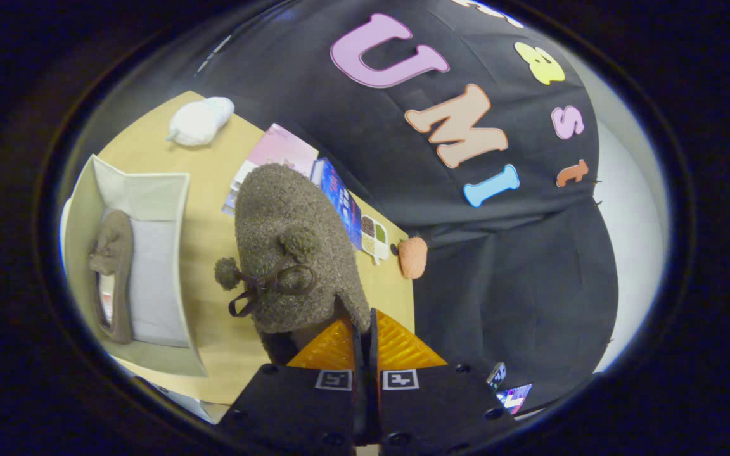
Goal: Open the storage box then place both shoes into the box .Put the left shoe in first, then the right shoe, with the right side of both shoes facing outward in a uniform manner.
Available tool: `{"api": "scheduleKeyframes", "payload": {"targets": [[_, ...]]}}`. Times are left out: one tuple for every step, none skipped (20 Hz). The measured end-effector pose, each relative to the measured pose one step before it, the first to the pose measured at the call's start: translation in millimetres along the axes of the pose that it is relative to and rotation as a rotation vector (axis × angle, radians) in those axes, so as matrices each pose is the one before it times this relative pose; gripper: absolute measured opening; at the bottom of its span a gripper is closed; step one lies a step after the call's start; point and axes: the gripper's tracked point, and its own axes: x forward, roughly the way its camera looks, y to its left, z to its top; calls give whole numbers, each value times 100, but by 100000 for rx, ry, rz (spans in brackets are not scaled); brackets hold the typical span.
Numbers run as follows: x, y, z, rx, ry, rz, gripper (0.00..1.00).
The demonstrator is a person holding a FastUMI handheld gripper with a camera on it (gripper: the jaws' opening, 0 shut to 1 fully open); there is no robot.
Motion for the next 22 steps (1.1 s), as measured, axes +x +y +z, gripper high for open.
{"api": "scheduleKeyframes", "payload": {"targets": [[-657, 1133, 696, 297, -851, 1684, 4], [-675, 1073, 561, 374, -114, 1666, 4], [-620, 1089, 303, 332, 303, 1825, 4], [-465, 1147, 227, 791, 716, 1723, 4], [-359, 1251, 114, 910, 1101, 1979, 4], [-492, 1291, -14, 637, 1534, 2617, 4], [-451, 1249, -98, 547, 1654, 2333, 4], [-219, 951, -436, 372, 1712, 1731, 4], [-482, 865, -154, 98, 1677, 987, 4], [-357, 694, -163, 54, 1653, 574, 4], [-239, 683, -226, 538, 1867, 533, 4], [90, 796, -354, 1283, 1858, 878, 4], [80, 849, -174, 1754, 1903, 1171, 4], [749, 728, -138, 1607, 2008, 1352, 4], [422, 636, -255, 990, 2205, 1297, 4], [407, 512, -301, 957, 2770, 890, 4], [244, 323, -282, 496, 2026, 315, 4], [354, 263, 324, 668, 1801, -57, 4], [1089, 268, -116, 524, 1420, 112, 4], [589, 259, 40, 519, 1247, 172, 4], [412, 406, -80, 929, 1420, 774, 4], [464, 722, -309, 1352, 1499, 1533, 4]]}}
